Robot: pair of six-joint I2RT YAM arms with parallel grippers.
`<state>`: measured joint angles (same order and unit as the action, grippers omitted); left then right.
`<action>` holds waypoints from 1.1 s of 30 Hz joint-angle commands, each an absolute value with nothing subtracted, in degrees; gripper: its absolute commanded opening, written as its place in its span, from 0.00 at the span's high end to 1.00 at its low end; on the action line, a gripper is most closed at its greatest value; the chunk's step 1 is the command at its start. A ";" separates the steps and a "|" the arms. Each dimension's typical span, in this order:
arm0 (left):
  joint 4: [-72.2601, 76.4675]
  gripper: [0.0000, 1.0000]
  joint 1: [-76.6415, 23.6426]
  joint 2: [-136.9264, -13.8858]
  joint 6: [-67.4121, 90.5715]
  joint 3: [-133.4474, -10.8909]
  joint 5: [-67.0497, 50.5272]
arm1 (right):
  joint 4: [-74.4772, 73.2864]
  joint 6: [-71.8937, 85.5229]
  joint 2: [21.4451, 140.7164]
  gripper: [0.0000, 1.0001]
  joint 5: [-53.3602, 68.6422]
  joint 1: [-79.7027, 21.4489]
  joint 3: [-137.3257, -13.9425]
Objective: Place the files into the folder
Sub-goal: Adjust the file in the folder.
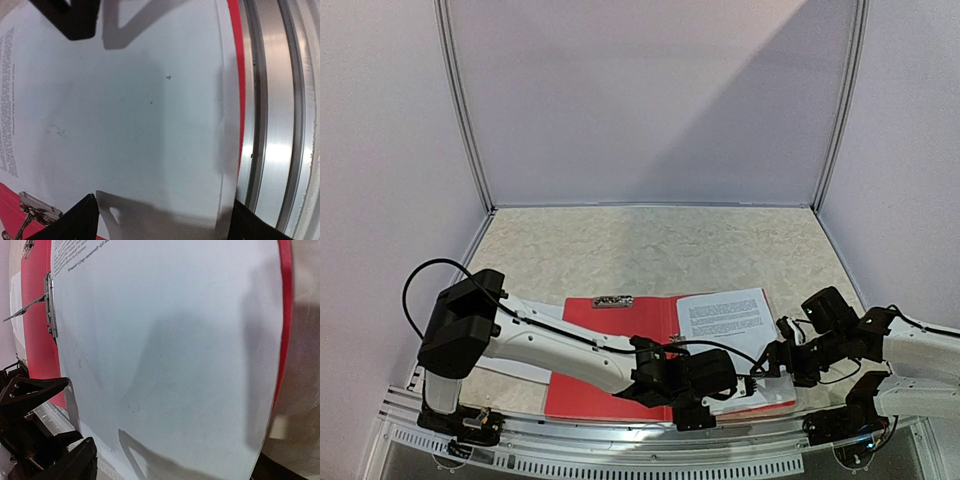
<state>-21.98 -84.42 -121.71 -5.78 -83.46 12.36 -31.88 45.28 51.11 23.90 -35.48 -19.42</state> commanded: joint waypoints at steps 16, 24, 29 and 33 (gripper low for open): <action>-23.51 0.20 -77.80 -128.37 -4.84 -93.62 10.05 | -37.99 33.37 64.82 0.04 8.94 -33.04 -30.87; -23.82 0.12 -78.16 -125.58 -3.95 -93.75 8.99 | -49.46 28.37 69.34 0.01 4.16 -33.00 -42.95; -24.60 0.01 -78.40 -119.45 -3.59 -93.46 8.88 | -54.37 25.60 70.90 0.01 -1.63 -32.92 -48.80; -25.86 0.01 -78.19 -115.51 -3.06 -91.99 9.35 | -53.61 24.65 74.33 0.01 2.64 -32.95 -47.44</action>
